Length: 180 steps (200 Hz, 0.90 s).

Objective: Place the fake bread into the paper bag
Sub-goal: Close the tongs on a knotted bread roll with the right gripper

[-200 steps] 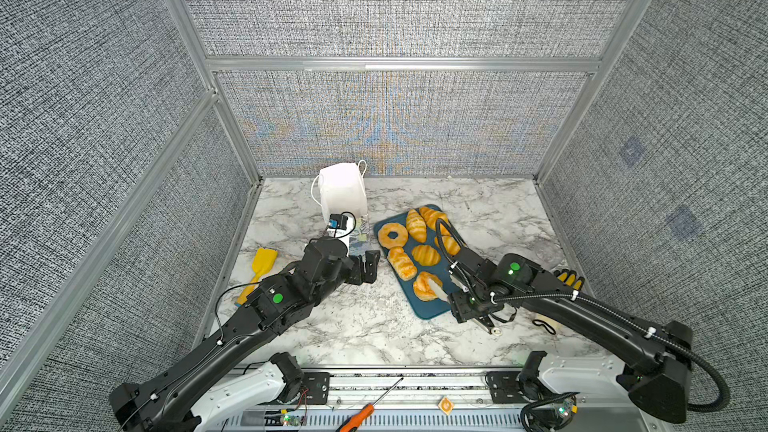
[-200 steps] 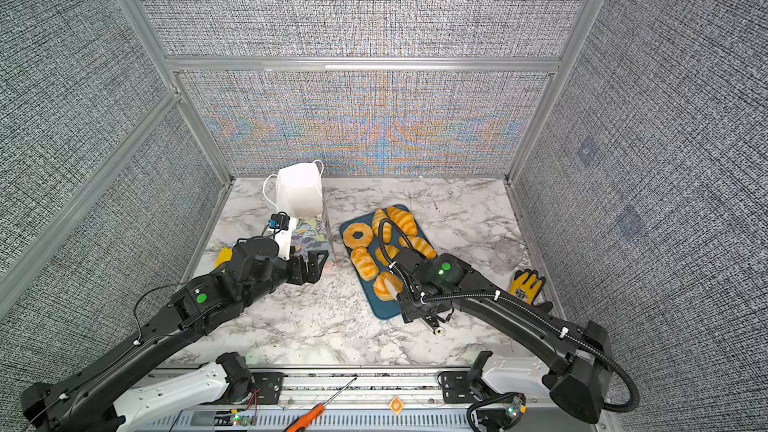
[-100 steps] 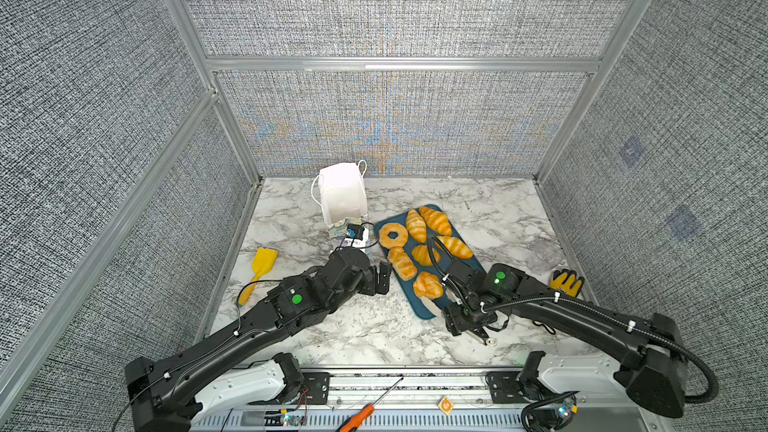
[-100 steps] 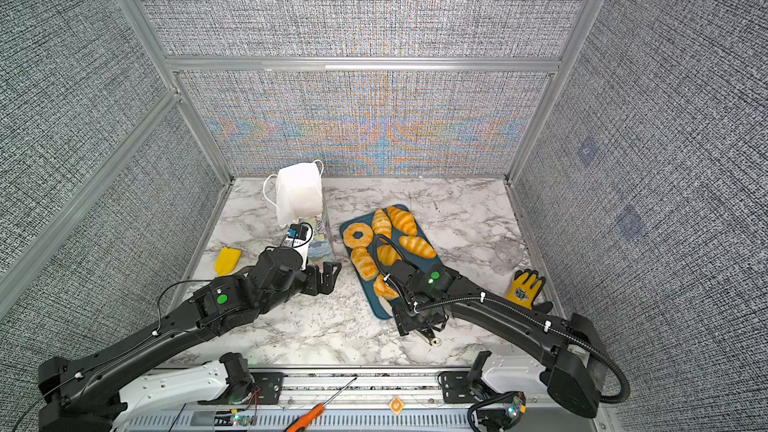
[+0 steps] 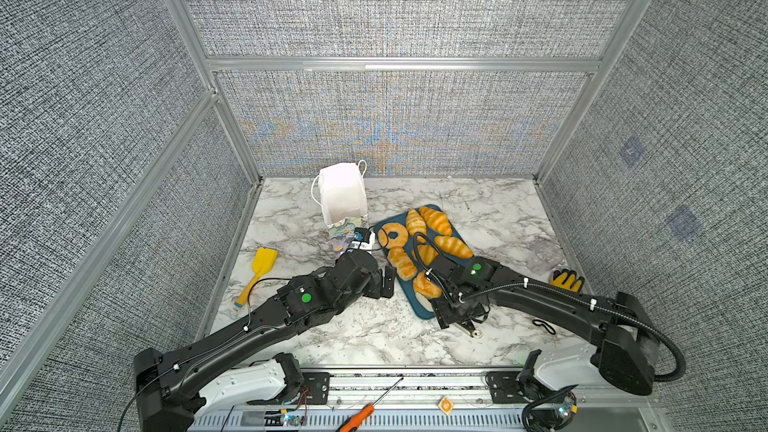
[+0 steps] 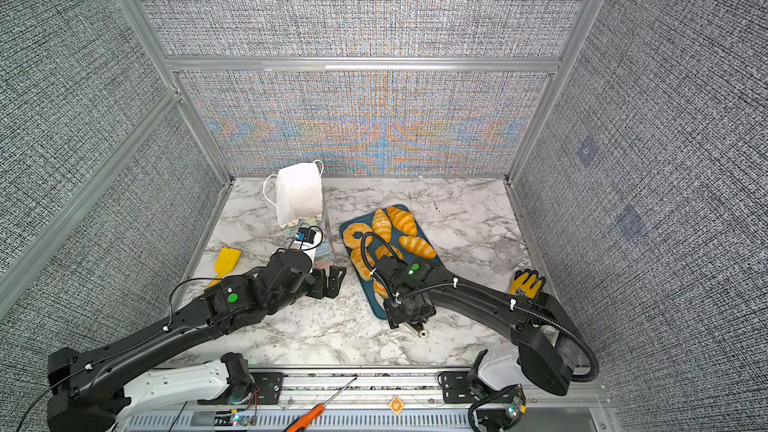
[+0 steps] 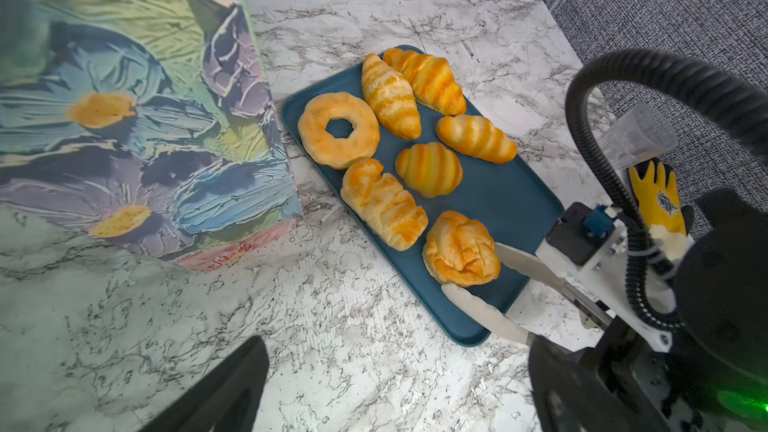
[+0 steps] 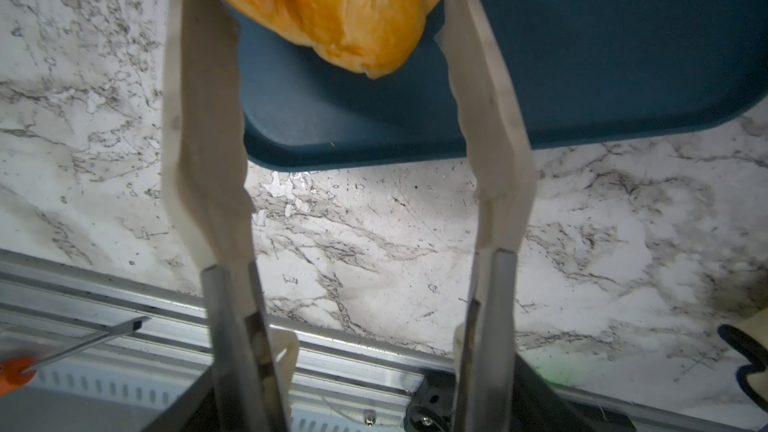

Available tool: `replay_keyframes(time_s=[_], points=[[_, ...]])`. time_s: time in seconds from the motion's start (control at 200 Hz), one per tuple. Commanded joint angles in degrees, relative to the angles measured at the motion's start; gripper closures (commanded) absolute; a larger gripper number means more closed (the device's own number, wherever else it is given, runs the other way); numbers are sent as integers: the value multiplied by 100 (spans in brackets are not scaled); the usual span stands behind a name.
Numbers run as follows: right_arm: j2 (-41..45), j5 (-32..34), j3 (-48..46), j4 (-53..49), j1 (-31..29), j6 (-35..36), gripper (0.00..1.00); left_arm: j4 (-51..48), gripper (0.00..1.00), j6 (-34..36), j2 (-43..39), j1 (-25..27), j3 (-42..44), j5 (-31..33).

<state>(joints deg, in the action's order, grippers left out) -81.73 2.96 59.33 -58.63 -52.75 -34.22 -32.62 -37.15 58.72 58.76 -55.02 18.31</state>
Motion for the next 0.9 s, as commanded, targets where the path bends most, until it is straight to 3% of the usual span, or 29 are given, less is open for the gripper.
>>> replay_keyframes(time_s=[0.0, 0.635, 0.715, 0.895], points=[[-78, 137, 100, 151, 38, -90, 24, 44, 1, -71, -18, 28, 47, 87], [-527, 214, 307, 292, 257, 248, 22, 158, 1, -100, -27, 82, 141, 140], [-562, 240, 326, 266, 274, 324, 25, 159, 1, -83, -19, 83, 117, 164], [-531, 152, 345, 215, 285, 478, 41, 120, 1, -73, 14, 92, 113, 155]])
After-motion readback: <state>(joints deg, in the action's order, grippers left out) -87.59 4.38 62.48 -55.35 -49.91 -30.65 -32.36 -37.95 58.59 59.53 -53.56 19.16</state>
